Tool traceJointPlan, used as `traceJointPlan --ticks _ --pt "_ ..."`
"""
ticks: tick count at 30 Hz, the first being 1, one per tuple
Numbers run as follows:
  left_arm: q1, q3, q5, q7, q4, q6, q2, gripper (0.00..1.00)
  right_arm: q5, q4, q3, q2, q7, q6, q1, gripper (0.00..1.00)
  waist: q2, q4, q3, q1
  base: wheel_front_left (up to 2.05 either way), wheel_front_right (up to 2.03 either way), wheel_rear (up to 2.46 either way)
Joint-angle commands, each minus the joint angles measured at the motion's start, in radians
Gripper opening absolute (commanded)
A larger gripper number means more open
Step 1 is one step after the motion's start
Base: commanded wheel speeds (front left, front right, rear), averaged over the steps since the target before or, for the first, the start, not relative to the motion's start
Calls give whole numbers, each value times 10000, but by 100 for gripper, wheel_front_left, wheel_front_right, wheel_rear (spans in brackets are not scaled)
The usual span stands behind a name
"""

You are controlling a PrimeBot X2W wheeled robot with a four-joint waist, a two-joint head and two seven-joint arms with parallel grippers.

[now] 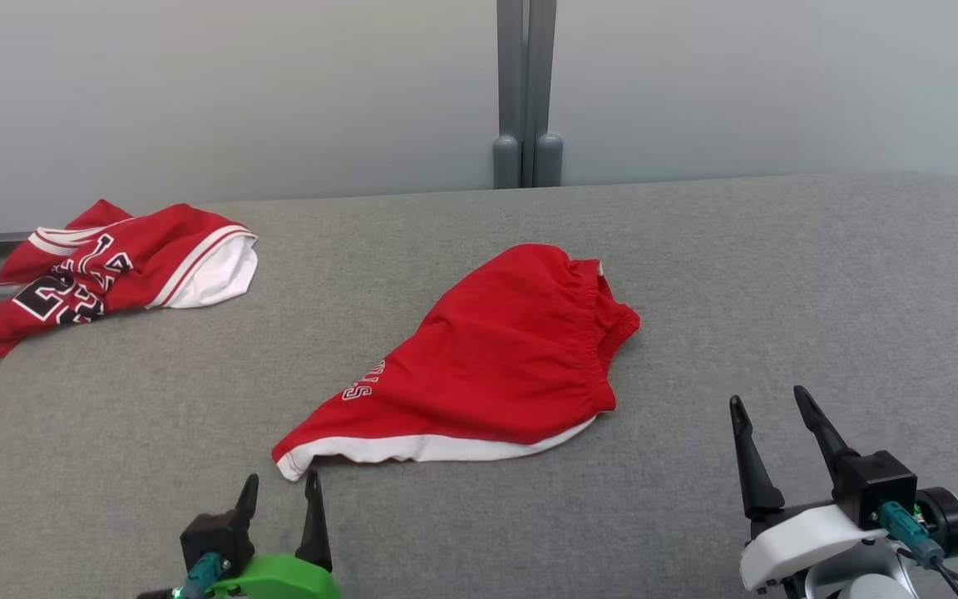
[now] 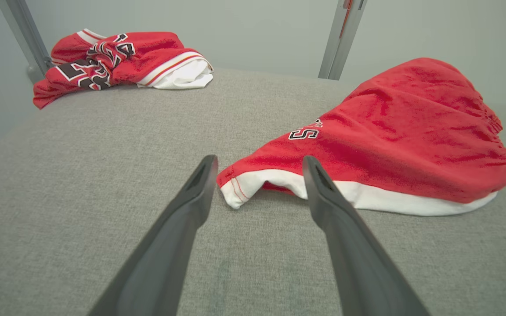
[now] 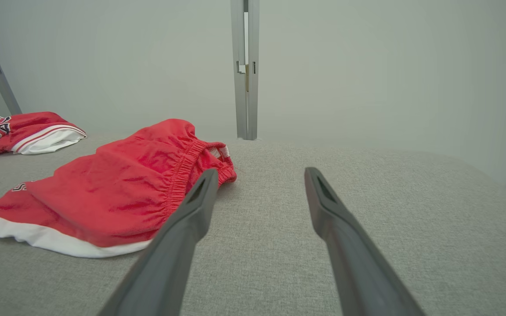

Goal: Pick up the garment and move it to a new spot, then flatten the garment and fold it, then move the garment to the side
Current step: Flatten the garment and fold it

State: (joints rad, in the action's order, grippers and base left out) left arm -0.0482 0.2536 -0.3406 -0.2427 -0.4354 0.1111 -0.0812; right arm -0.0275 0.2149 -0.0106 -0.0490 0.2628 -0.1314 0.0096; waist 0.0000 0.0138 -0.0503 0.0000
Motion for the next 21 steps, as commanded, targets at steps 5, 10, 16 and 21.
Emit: traceJointPlan --ticks 5,10,16,21 --pt "-437 -361 -989 458 -1163 -329 122 100 -43 26 -169 -25 31 14 -127 100 0 -211 238 0 0 0 0" --pt "-973 -662 -1635 428 -2097 -413 199 100 123 73 -179 -26 31 14 -185 100 0 -461 458 0 0 0 0" --pt "-1716 -847 -1922 206 -3024 -377 217 100 217 49 -232 -24 31 14 -348 100 0 -799 843 0 0 0 0" --pt "-2155 -1069 -2139 81 -3689 -331 224 100 224 29 -269 -26 31 14 -480 100 0 -1034 1109 0 0 0 0"
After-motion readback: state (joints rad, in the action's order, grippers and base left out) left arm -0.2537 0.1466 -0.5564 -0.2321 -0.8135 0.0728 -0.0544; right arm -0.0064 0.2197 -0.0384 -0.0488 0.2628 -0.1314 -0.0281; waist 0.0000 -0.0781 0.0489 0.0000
